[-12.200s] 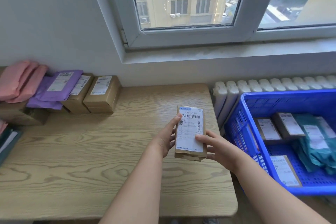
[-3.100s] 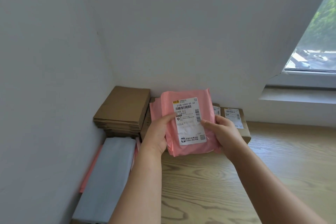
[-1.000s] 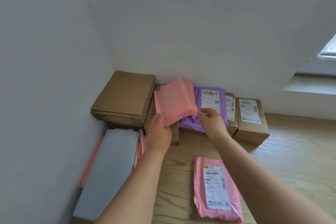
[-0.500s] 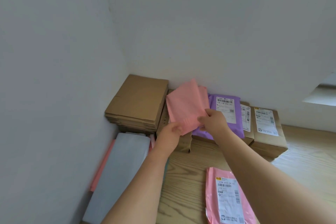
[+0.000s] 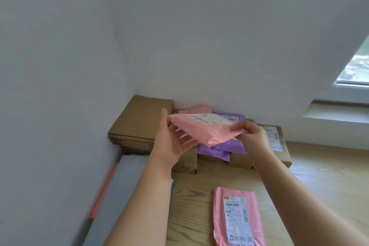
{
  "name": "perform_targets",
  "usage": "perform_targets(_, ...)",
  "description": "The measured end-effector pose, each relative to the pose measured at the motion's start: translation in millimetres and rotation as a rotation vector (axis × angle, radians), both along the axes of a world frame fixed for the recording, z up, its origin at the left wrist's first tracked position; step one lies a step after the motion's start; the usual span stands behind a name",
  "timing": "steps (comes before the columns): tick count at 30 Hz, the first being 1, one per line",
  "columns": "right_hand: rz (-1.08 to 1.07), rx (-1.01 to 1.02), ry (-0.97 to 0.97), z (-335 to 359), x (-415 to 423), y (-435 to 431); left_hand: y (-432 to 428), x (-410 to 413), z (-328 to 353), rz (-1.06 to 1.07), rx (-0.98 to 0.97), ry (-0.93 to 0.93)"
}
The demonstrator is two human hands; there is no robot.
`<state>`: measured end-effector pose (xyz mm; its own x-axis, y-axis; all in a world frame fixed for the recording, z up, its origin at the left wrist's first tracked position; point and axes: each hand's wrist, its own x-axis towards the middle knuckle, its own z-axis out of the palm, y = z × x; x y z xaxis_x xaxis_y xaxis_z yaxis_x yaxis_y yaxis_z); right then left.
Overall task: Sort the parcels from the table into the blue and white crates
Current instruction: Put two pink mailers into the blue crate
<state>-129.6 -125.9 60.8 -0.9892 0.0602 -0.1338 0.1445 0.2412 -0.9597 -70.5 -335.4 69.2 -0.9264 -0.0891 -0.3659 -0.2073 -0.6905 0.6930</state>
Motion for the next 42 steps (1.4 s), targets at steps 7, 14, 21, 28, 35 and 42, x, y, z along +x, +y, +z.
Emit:
perform_targets(7, -0.054, 0.013, 0.046, 2.4, 16.7, 18.7, 23.5, 11.9, 4.1, 0.057, -0.102, -0.147)
perform_targets(14, -0.130, -0.213, -0.060, 3.0, 28.7, 19.1, 31.5, 11.2, -5.5, 0.067, -0.138, -0.141)
perform_targets(21, -0.152, -0.225, -0.123, 1.3, 33.0, 24.7, 34.3, 12.5, -19.5, 0.108, -0.095, -0.101)
perform_targets(28, 0.046, 0.311, 0.266, 12.0, 35.9, 28.7, 30.9, 14.8, -6.1, 0.006, -0.761, -0.155)
perform_targets(35, 0.470, 0.699, 0.186, 14.9, 40.7, 16.2, 55.8, 6.9, 25.2, -0.363, -1.271, 0.142)
perform_targets(42, 0.365, 0.437, 0.017, 6.5, 45.5, 20.1, 60.3, 2.6, 18.5, -0.168, -1.304, 0.215)
